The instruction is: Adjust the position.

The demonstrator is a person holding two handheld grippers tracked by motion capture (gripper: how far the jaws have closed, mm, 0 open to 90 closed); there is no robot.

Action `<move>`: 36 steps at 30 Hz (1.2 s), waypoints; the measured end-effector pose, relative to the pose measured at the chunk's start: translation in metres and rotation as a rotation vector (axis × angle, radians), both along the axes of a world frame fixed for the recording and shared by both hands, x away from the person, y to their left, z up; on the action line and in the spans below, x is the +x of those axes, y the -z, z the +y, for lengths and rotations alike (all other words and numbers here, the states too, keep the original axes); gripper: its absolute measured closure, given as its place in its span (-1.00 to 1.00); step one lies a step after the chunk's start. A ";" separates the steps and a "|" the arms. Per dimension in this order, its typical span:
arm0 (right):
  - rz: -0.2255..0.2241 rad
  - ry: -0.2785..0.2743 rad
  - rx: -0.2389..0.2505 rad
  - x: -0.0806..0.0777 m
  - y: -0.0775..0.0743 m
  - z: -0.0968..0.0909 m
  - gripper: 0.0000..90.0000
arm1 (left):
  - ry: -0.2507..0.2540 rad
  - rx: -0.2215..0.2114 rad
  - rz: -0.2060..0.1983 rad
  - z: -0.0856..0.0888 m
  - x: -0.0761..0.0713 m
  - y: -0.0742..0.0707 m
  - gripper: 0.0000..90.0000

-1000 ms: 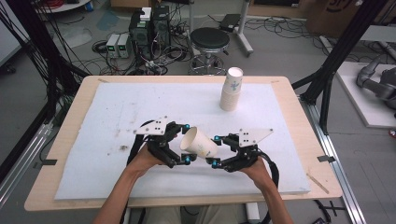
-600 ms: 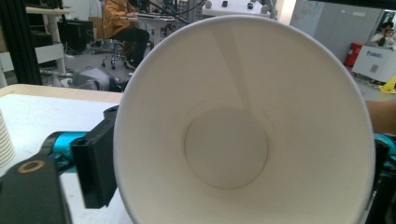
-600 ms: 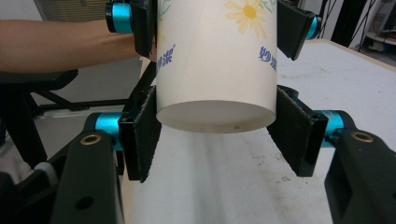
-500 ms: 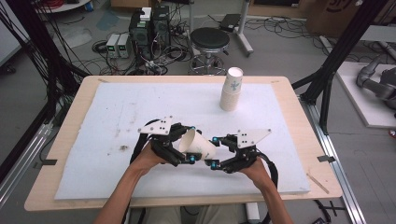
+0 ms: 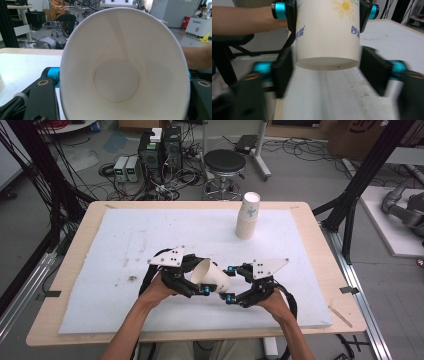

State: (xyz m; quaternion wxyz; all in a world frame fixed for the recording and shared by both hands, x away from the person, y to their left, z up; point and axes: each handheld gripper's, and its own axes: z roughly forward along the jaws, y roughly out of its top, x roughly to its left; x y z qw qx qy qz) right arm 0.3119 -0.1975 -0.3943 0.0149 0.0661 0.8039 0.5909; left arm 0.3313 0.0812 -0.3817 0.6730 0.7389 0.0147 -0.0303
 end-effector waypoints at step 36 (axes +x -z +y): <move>0.070 0.674 -0.201 -0.002 0.050 -0.066 -0.67 | -0.234 0.768 -0.056 0.036 0.068 -0.030 -0.31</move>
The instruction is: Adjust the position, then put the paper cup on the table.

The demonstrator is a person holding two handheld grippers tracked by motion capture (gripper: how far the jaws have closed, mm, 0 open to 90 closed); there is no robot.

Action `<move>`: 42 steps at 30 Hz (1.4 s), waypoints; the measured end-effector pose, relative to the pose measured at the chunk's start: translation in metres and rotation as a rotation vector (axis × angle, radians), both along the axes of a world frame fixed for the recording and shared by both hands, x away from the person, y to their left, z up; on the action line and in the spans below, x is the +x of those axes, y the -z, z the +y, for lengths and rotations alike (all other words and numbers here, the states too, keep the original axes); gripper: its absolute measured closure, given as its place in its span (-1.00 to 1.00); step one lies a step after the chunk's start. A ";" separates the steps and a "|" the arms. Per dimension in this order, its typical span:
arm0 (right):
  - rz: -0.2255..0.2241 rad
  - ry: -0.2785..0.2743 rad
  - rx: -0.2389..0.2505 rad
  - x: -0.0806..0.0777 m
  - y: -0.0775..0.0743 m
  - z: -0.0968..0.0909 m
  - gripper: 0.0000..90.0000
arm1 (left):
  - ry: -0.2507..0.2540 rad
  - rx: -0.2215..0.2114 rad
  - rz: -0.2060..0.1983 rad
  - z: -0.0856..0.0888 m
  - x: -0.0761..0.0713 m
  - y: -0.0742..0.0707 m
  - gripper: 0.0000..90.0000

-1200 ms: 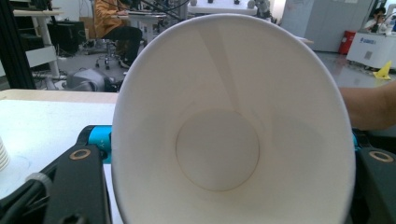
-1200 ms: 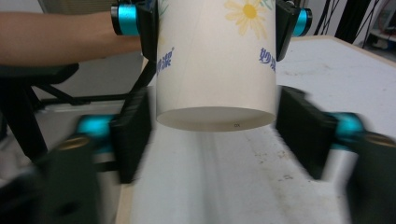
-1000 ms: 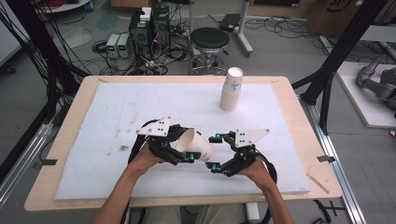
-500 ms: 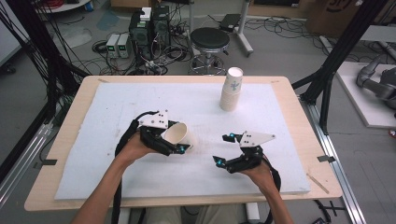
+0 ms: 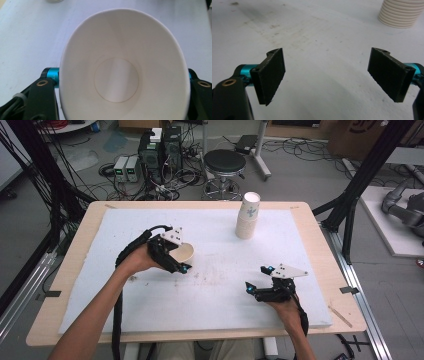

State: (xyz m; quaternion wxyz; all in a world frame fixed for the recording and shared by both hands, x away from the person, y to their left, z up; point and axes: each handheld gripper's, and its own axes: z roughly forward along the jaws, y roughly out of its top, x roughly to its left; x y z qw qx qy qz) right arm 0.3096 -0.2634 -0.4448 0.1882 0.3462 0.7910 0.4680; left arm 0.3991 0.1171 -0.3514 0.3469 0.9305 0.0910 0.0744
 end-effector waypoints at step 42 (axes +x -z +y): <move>0.015 0.006 -0.012 0.001 0.006 -0.001 -0.66 | -0.032 0.059 -0.001 -0.021 0.032 0.024 -0.31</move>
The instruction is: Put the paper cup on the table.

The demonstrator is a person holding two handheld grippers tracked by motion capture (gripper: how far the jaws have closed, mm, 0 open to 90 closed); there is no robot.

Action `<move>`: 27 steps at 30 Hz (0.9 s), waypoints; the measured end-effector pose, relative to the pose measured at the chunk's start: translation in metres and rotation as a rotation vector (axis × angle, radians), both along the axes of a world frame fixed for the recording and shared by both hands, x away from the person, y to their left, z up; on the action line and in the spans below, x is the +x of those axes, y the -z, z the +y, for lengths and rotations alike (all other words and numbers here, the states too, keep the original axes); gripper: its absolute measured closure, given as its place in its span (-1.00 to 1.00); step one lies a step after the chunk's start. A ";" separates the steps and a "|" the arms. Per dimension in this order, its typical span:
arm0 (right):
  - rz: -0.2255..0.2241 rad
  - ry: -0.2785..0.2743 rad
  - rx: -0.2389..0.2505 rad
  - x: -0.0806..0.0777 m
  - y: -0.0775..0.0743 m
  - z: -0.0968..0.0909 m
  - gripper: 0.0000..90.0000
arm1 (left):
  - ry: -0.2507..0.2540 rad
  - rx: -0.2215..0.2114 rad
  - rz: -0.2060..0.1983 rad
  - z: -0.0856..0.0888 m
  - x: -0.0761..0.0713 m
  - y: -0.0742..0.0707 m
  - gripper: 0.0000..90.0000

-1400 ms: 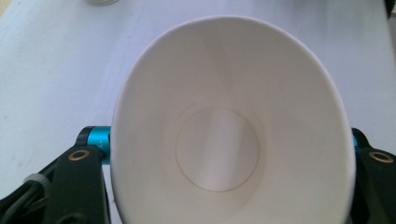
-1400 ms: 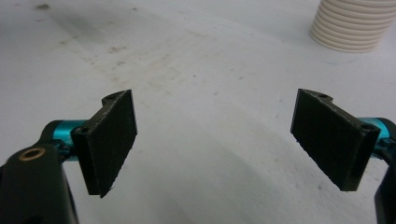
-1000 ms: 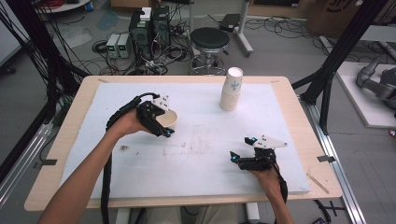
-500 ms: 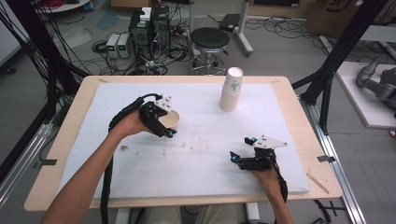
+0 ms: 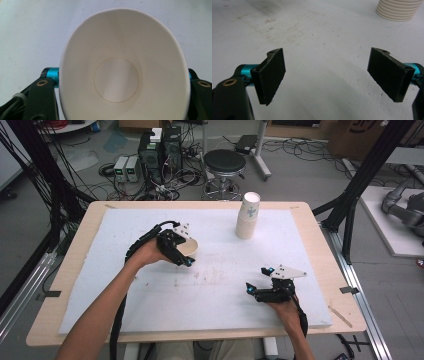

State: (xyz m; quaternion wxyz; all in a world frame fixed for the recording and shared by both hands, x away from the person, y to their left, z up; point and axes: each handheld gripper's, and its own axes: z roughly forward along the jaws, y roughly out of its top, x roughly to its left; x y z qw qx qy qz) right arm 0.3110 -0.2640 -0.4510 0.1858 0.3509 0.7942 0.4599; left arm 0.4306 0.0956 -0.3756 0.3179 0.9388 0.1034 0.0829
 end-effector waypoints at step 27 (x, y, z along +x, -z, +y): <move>0.015 -0.004 0.003 0.001 0.000 0.000 -0.66 | -0.015 0.006 0.083 -0.014 0.013 0.033 -0.70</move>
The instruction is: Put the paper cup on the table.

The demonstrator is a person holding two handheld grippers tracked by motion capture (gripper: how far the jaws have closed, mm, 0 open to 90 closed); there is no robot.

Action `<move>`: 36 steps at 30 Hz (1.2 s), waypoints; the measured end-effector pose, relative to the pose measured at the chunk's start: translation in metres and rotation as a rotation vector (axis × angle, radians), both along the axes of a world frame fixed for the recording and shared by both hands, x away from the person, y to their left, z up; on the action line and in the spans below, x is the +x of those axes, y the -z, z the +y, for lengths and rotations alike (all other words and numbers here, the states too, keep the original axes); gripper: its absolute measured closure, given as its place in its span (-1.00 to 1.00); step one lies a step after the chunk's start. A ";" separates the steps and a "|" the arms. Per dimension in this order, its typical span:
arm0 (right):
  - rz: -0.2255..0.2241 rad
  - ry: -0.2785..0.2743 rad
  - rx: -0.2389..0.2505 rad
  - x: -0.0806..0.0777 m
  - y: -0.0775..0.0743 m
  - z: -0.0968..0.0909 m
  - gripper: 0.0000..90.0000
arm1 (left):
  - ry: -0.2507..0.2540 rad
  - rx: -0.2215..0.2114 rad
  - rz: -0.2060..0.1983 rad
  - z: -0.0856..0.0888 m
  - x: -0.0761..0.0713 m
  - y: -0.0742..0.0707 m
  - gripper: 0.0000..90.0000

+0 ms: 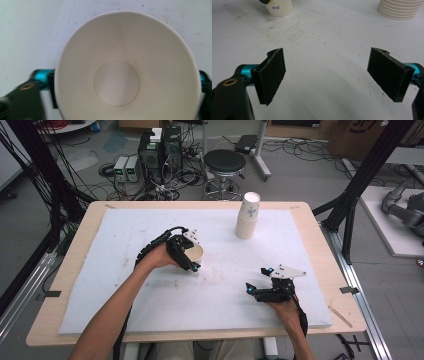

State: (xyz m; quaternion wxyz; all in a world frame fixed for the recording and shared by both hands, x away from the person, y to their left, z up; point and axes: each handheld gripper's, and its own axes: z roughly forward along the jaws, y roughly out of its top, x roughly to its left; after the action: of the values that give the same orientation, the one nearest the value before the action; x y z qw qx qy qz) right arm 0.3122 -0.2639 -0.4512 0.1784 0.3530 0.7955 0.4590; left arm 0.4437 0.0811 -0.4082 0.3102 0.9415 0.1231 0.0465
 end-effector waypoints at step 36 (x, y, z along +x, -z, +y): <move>0.012 -0.007 0.016 0.001 0.000 -0.002 -0.66 | -0.265 -0.304 -0.130 0.117 -0.091 0.006 -0.73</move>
State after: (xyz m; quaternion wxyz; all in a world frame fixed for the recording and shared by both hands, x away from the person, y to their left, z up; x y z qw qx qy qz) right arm 0.3135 -0.2656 -0.4514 0.1691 0.3547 0.7940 0.4638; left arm 0.3528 0.1986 -0.4146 0.4473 0.8544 0.2312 0.1283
